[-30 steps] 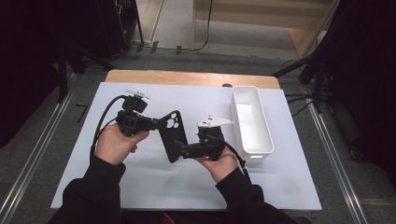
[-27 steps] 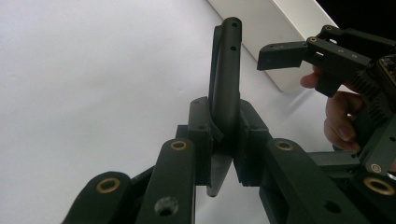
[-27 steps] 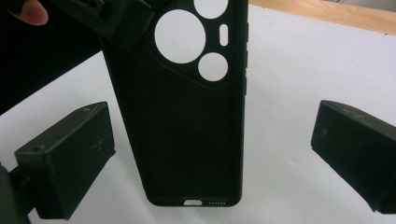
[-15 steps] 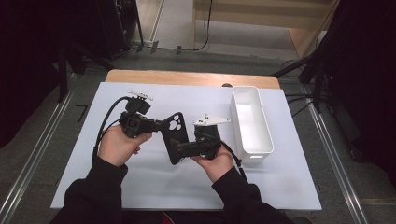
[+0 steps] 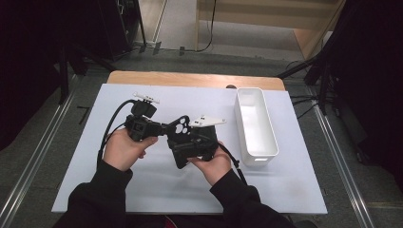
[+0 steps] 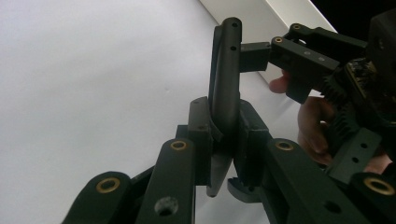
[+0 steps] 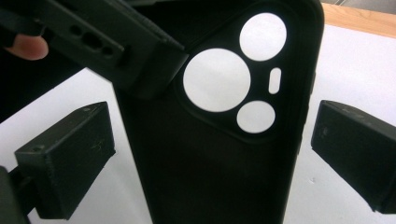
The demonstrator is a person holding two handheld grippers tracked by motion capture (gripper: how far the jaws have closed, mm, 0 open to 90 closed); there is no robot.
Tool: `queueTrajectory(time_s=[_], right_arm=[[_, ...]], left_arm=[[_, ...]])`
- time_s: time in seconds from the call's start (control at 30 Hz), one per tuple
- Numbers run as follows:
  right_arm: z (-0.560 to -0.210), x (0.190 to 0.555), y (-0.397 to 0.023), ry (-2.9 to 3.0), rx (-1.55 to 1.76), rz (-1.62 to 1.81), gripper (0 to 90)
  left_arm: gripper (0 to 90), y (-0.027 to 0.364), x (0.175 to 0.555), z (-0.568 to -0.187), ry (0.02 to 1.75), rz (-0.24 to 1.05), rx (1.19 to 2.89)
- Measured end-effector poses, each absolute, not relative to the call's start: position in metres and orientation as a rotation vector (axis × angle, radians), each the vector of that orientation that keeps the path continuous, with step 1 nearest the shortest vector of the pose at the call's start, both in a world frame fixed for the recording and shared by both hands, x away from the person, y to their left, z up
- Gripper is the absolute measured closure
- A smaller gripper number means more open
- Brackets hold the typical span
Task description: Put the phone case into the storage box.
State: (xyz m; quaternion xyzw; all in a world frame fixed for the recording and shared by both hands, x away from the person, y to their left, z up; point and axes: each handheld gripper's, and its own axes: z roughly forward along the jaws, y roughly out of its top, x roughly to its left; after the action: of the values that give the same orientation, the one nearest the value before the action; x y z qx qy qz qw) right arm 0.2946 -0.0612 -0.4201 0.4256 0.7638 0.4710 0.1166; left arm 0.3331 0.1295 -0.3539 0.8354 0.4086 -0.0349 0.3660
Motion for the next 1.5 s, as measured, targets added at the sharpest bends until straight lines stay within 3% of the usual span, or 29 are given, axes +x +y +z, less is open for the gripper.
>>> queueTrajectory(time_s=[0.17,0.3,0.5,0.73,1.1,1.33,1.5], right_arm=[[-0.421,0.298,-0.061,2.224,1.256,1.379,0.0],[-0.421,0.298,-0.061,2.207,1.244,1.402,8.1],[-0.418,0.295,-0.061,2.206,1.218,1.383,10.5],[-0.417,0.295,-0.063,2.211,1.213,1.383,11.0],[-0.419,0.296,-0.067,2.242,1.222,1.387,11.2],[-0.419,0.296,-0.071,2.252,1.222,1.379,11.2],[-0.417,0.298,-0.078,2.247,1.23,1.391,11.3]], left_arm=[[78.5,0.127,0.331,-0.354,1.041,-0.088,2.13],[78.2,0.125,0.33,-0.354,1.039,-0.079,2.125],[76.9,0.126,0.33,-0.353,1.03,-0.087,2.112],[61.4,0.13,0.328,-0.345,1.026,-0.064,2.078],[50.6,0.141,0.326,-0.331,1.049,-0.004,2.026],[36.9,0.149,0.327,-0.326,1.037,-0.004,2.009],[32.2,0.15,0.329,-0.329,0.999,0.027,2.027]])
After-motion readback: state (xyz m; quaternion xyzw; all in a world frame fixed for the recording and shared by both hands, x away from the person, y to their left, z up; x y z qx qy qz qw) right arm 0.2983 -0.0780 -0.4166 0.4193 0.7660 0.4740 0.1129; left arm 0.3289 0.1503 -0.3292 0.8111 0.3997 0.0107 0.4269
